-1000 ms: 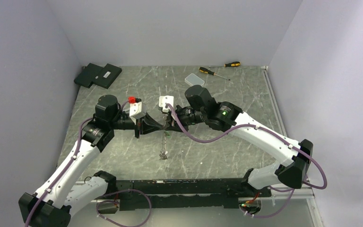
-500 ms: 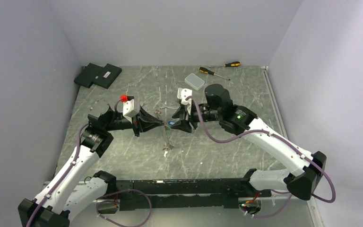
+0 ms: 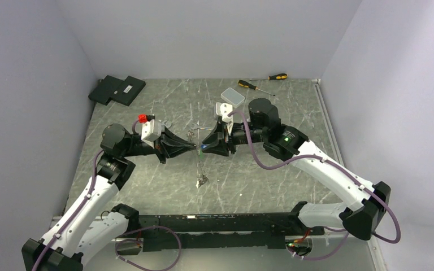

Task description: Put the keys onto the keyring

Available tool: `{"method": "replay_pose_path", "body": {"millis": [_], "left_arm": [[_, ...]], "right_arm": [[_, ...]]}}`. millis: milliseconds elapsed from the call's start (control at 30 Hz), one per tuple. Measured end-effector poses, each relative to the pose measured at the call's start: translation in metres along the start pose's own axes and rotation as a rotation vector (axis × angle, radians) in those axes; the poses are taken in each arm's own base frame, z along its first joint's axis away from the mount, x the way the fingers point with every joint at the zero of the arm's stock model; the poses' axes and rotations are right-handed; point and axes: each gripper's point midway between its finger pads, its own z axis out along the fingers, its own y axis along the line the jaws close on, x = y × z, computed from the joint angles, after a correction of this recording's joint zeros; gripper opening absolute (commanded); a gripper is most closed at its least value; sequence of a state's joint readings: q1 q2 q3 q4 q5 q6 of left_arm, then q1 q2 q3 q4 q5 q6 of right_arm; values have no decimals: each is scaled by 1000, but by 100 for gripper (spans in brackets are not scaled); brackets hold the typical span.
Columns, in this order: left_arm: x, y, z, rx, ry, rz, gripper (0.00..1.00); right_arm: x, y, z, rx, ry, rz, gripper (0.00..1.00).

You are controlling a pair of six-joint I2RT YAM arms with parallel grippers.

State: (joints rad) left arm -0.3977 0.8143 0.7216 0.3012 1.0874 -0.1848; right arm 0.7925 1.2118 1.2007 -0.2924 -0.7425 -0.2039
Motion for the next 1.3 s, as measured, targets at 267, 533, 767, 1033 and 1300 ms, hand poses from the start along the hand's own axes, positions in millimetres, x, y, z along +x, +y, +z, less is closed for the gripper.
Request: {"method": "replay_pose_path", "body": {"millis": [267, 533, 767, 1033, 1300], "left_arm": [[0, -3, 0, 17, -8, -2, 0], [-2, -4, 0, 21, -14, -7, 0], [-3, -6, 2, 46, -21, -2, 0], [-1, -5, 3, 63, -29, -16, 0], [-1, -4, 4, 67, -30, -25, 0]], "right_arm": [[4, 4, 7, -49, 1, 26, 13], [6, 4, 9, -59, 4, 38, 3], [4, 7, 11, -82, -6, 38, 0], [4, 4, 23, -137, 12, 80, 0], [8, -1, 31, -136, 31, 144, 0]]}}
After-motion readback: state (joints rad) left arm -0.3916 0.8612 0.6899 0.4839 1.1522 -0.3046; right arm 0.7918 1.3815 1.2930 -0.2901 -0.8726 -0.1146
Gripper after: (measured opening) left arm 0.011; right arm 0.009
